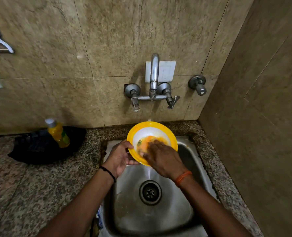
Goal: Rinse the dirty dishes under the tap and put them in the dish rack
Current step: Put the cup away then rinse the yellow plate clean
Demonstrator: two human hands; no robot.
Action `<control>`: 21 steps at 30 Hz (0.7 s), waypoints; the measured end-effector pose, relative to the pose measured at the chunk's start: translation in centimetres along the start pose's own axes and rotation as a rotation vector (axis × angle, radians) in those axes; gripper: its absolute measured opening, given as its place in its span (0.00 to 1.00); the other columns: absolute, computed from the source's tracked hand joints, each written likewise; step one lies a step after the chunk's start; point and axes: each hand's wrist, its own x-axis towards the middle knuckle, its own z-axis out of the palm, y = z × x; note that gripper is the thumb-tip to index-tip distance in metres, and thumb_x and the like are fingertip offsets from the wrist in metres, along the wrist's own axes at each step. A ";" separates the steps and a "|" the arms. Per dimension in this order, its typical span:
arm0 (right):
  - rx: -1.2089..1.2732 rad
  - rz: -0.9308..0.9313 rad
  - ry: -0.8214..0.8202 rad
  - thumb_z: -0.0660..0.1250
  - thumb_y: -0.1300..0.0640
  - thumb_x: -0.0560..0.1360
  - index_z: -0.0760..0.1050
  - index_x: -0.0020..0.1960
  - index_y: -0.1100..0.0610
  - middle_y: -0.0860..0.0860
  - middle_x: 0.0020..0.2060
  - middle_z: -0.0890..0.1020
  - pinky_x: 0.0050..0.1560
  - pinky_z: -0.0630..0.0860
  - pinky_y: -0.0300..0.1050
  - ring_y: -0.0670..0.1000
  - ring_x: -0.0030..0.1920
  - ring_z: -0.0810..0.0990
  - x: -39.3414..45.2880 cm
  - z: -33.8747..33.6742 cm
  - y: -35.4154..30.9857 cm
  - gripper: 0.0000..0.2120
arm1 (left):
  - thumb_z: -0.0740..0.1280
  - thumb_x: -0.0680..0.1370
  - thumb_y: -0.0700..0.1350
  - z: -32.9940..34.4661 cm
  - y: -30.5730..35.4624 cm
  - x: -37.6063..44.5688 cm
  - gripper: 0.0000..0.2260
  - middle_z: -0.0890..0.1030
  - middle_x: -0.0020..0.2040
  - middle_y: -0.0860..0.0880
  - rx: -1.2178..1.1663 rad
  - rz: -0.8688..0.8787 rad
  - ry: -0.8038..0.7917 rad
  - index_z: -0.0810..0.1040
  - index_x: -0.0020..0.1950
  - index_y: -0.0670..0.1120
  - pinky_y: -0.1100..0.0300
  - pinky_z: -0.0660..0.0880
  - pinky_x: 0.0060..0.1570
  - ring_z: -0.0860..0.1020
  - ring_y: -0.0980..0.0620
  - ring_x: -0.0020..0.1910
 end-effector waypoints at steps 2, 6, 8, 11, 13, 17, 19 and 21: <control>0.079 -0.030 0.000 0.51 0.33 0.78 0.72 0.68 0.54 0.56 0.65 0.77 0.62 0.67 0.48 0.56 0.66 0.73 -1.2 -0.8 -1.1 0.31 | 0.57 0.74 0.37 -0.2 0.3 0.1 0.13 0.78 0.48 0.37 -0.064 0.001 0.036 0.73 0.57 0.39 0.49 0.80 0.32 0.78 0.41 0.39; 0.133 -0.173 0.020 0.59 0.36 0.76 0.71 0.69 0.50 0.51 0.66 0.76 0.72 0.59 0.50 0.52 0.70 0.69 -1.6 -0.8 -1.5 0.27 | 0.57 0.75 0.37 -0.2 0.6 0.0 0.09 0.78 0.44 0.39 -0.144 0.010 0.055 0.74 0.51 0.38 0.49 0.80 0.28 0.78 0.41 0.41; 0.094 -0.203 0.017 0.63 0.42 0.77 0.66 0.73 0.49 0.52 0.69 0.74 0.73 0.56 0.52 0.54 0.72 0.67 -0.8 -0.4 -1.2 0.27 | 0.57 0.76 0.37 0.1 0.7 0.0 0.07 0.78 0.44 0.39 -0.166 0.009 0.048 0.74 0.49 0.39 0.47 0.82 0.32 0.79 0.41 0.41; 0.083 -0.246 0.093 0.65 0.54 0.74 0.69 0.72 0.51 0.55 0.67 0.76 0.70 0.64 0.56 0.58 0.68 0.72 0.5 0.0 -0.8 0.25 | 0.58 0.76 0.37 0.8 0.9 -0.2 0.06 0.79 0.42 0.40 -0.156 0.002 0.031 0.74 0.49 0.39 0.50 0.82 0.33 0.80 0.42 0.41; 0.088 -0.220 0.094 0.64 0.53 0.73 0.72 0.70 0.48 0.53 0.67 0.76 0.68 0.69 0.54 0.57 0.67 0.74 1.5 0.0 0.1 0.24 | 0.59 0.76 0.36 1.0 1.1 -0.6 0.06 0.81 0.39 0.40 -0.141 0.017 0.015 0.74 0.49 0.39 0.52 0.82 0.32 0.82 0.43 0.37; 0.075 -0.168 0.157 0.64 0.39 0.74 0.75 0.66 0.44 0.50 0.61 0.81 0.63 0.69 0.45 0.53 0.63 0.77 2.6 -0.9 1.9 0.22 | 0.61 0.77 0.38 0.6 1.9 -0.4 0.07 0.81 0.43 0.39 -0.081 0.065 0.024 0.73 0.54 0.39 0.56 0.82 0.38 0.81 0.45 0.40; 0.052 -0.120 0.228 0.64 0.34 0.73 0.79 0.62 0.43 0.49 0.53 0.85 0.54 0.72 0.43 0.51 0.55 0.81 2.1 -1.4 2.0 0.22 | 0.62 0.78 0.41 0.6 2.3 -0.4 0.07 0.81 0.43 0.40 -0.043 0.080 0.023 0.75 0.53 0.41 0.57 0.81 0.38 0.81 0.46 0.39; 0.180 -0.046 0.233 0.63 0.33 0.74 0.82 0.55 0.48 0.50 0.43 0.86 0.43 0.72 0.43 0.50 0.45 0.82 1.9 -1.3 1.9 0.22 | 0.63 0.79 0.47 1.0 2.7 -0.6 0.09 0.83 0.44 0.41 0.056 0.131 0.034 0.77 0.53 0.44 0.58 0.81 0.35 0.82 0.46 0.41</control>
